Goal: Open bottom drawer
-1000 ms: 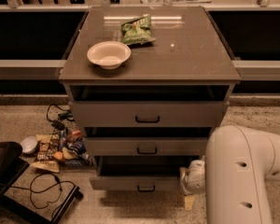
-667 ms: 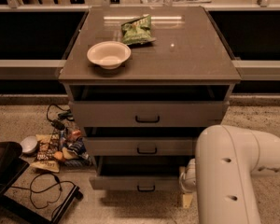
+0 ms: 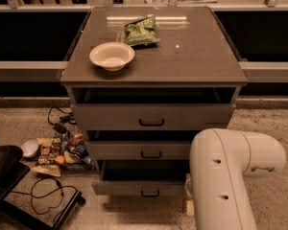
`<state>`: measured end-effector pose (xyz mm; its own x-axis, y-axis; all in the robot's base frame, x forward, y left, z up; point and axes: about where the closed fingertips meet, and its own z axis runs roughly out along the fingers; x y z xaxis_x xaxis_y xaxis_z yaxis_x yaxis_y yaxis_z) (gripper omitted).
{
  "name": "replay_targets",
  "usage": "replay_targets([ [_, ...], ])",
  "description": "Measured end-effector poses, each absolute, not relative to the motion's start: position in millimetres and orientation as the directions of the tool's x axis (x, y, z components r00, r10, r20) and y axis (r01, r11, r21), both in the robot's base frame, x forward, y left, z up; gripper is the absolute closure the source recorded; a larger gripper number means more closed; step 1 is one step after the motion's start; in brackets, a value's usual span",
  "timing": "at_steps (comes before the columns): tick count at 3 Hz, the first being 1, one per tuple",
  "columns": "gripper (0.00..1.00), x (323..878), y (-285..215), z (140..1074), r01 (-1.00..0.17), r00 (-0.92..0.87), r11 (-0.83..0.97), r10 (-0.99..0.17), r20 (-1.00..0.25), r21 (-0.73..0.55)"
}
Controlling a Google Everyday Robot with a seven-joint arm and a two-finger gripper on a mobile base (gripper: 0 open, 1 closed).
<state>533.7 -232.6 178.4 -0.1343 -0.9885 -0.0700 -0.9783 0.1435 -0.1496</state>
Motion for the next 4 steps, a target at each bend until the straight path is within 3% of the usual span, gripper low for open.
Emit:
replay_targets([
  [1, 0.16, 525, -239, 178, -0.983, -0.129, 0.131, -0.991, -0.024, -0.127],
  [2, 0.47, 490, -261, 165, -0.987, -0.157, 0.155, -0.986, 0.054, -0.042],
  [4, 0.94, 490, -261, 171, -0.987, -0.157, 0.155, -0.986, 0.054, -0.042],
])
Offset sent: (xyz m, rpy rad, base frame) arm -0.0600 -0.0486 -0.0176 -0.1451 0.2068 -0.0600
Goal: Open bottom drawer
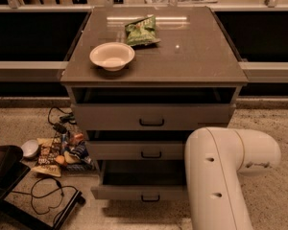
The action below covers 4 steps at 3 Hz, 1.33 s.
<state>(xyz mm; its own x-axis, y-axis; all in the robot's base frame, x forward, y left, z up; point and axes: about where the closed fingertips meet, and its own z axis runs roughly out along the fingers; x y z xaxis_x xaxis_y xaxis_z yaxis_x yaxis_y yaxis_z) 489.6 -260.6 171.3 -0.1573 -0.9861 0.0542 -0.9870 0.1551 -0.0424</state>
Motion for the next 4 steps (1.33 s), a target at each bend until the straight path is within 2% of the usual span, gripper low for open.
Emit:
replay_targets([
  [1, 1.0, 489.6, -260.6, 173.5, -0.987, -0.157, 0.155, -0.986, 0.054, -0.042],
  [4, 1.0, 489.6, -260.6, 175.7, -0.987, -0.157, 0.155, -0.986, 0.054, -0.042],
])
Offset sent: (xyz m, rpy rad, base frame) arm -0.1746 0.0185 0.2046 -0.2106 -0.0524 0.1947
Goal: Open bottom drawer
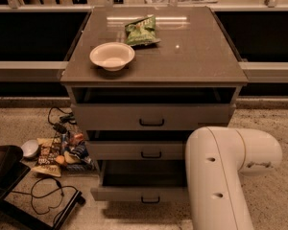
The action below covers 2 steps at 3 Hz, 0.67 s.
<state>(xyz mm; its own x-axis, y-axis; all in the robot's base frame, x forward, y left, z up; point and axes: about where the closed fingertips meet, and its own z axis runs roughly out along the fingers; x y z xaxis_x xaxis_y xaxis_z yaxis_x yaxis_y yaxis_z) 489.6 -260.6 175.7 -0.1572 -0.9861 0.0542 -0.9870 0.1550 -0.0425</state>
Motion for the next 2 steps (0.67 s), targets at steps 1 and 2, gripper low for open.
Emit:
replay_targets([
  [1, 1.0, 489.6, -260.6, 175.8, -0.987, -0.157, 0.155, -0.986, 0.054, -0.042],
  [2, 1.0, 489.6, -260.6, 176.1, -0.987, -0.157, 0.155, -0.986, 0.054, -0.042],
])
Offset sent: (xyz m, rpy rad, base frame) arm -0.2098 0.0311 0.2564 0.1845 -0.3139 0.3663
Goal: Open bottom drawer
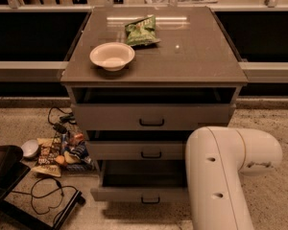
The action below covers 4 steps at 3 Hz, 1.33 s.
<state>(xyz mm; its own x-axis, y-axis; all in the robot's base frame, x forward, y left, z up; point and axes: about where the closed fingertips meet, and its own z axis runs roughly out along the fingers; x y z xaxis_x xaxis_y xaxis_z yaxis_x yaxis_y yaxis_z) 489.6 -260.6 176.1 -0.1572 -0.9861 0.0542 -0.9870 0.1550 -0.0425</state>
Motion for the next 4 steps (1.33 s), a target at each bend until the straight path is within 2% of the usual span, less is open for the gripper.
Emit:
replay_targets([
  [1, 0.97, 489.5, -260.6, 178.6, -0.987, -0.157, 0.155, -0.986, 0.054, -0.042],
  [4, 0.28, 489.5, -260.6, 184.4, -0.987, -0.157, 0.155, -0.986, 0.054, -0.042],
])
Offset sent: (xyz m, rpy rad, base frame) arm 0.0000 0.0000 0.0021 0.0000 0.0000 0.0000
